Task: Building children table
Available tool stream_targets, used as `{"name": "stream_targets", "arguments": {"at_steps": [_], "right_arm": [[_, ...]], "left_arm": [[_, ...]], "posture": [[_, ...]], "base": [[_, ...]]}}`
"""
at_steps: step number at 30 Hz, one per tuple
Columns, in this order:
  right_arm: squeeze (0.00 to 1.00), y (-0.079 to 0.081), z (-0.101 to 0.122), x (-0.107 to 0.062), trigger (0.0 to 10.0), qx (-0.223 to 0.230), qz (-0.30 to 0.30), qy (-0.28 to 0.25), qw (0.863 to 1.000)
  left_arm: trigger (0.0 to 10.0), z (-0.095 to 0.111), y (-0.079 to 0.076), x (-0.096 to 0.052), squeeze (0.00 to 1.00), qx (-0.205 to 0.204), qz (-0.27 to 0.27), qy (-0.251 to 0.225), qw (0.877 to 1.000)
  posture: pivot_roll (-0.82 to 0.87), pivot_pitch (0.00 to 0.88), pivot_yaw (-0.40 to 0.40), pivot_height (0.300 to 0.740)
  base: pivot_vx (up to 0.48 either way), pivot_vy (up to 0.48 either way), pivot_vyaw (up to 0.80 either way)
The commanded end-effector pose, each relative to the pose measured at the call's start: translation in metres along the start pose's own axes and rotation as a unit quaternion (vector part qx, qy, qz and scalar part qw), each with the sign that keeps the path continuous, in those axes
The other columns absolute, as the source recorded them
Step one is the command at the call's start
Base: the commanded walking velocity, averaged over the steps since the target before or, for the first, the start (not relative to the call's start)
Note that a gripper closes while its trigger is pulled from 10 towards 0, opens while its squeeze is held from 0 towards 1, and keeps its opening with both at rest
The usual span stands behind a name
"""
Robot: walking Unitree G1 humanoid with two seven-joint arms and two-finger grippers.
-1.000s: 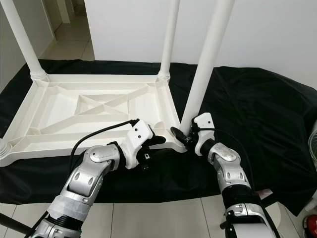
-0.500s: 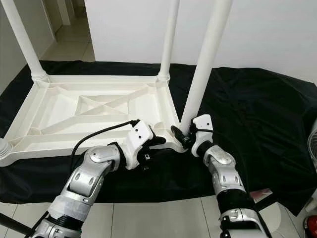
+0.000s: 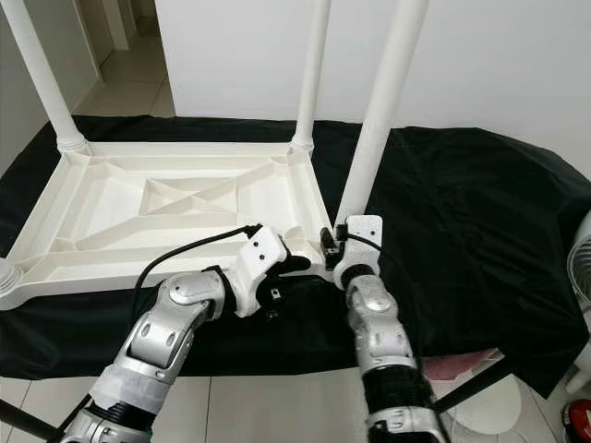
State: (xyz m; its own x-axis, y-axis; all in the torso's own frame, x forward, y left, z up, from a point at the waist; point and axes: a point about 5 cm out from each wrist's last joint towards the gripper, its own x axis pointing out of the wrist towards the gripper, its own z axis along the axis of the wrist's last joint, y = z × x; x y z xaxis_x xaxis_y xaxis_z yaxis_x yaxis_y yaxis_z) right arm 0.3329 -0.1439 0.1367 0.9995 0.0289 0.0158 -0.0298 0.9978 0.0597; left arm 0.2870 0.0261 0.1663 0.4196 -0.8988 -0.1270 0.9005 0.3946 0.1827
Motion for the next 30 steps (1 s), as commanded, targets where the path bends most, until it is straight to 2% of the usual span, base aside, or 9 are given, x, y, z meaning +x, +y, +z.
{"name": "stream_targets", "arguments": {"at_steps": [1, 6, 7, 17, 18, 19, 20, 23, 30], "right_arm": [[0.00, 0.000, -0.008, -0.004, 10.0, 0.023, -0.024, 0.022, 0.999], [0.00, 0.008, -0.002, -0.008, 10.0, 0.024, -0.006, 0.013, 1.000], [1.00, 0.007, -0.001, -0.008, 10.0, 0.021, -0.002, 0.010, 1.000], [1.00, -0.012, 0.002, -0.014, 10.0, 0.002, 0.041, 0.005, 0.999], [0.47, -0.017, 0.001, -0.017, 10.0, -0.017, 0.071, 0.014, 0.997], [0.47, -0.017, 0.001, -0.017, 10.0, -0.017, 0.071, 0.014, 0.997], [0.00, -0.022, 0.001, -0.020, 10.0, -0.041, 0.100, 0.018, 0.994], [0.00, -0.039, 0.006, -0.025, 10.0, -0.084, 0.153, 0.023, 0.984], [0.00, -0.053, 0.013, -0.023, 10.0, -0.107, 0.210, 0.020, 0.972]], "left_arm": [[10.0, -0.003, 0.005, -0.001, 0.00, -0.002, 0.076, 0.006, 0.997], [10.0, -0.004, 0.003, -0.001, 0.00, -0.004, 0.076, 0.006, 0.997], [10.0, -0.004, 0.003, -0.001, 0.00, -0.004, 0.075, 0.006, 0.997], [10.0, -0.005, 0.005, -0.002, 0.00, -0.004, 0.080, 0.008, 0.997], [10.0, -0.005, 0.005, -0.002, 0.00, -0.004, 0.081, 0.008, 0.997], [10.0, -0.005, 0.005, -0.002, 0.00, -0.004, 0.081, 0.008, 0.997], [10.0, -0.005, 0.005, -0.002, 0.00, -0.005, 0.082, 0.009, 0.997], [10.0, -0.005, 0.006, -0.002, 0.00, -0.005, 0.081, 0.009, 0.997], [10.0, -0.005, 0.007, -0.002, 0.00, -0.004, 0.079, 0.009, 0.997]], "posture": [[0.07, 0.011, -0.062, 0.740], [0.07, 0.009, -0.061, 0.740], [0.07, 0.010, -0.061, 0.740], [0.06, 0.016, -0.065, 0.740], [0.06, 0.019, -0.064, 0.740], [0.06, 0.019, -0.064, 0.740], [0.06, 0.019, -0.064, 0.740], [0.06, 0.021, -0.058, 0.740], [0.06, 0.023, -0.053, 0.740]], "base": [[0.000, 0.000, 0.00], [0.000, 0.000, 0.00], [0.000, 0.000, 0.00], [0.000, 0.000, 0.00], [0.000, 0.000, 0.00], [0.000, 0.000, 0.00], [0.000, 0.000, 0.00], [0.000, 0.000, 0.00], [0.000, 0.000, 0.00]]}}
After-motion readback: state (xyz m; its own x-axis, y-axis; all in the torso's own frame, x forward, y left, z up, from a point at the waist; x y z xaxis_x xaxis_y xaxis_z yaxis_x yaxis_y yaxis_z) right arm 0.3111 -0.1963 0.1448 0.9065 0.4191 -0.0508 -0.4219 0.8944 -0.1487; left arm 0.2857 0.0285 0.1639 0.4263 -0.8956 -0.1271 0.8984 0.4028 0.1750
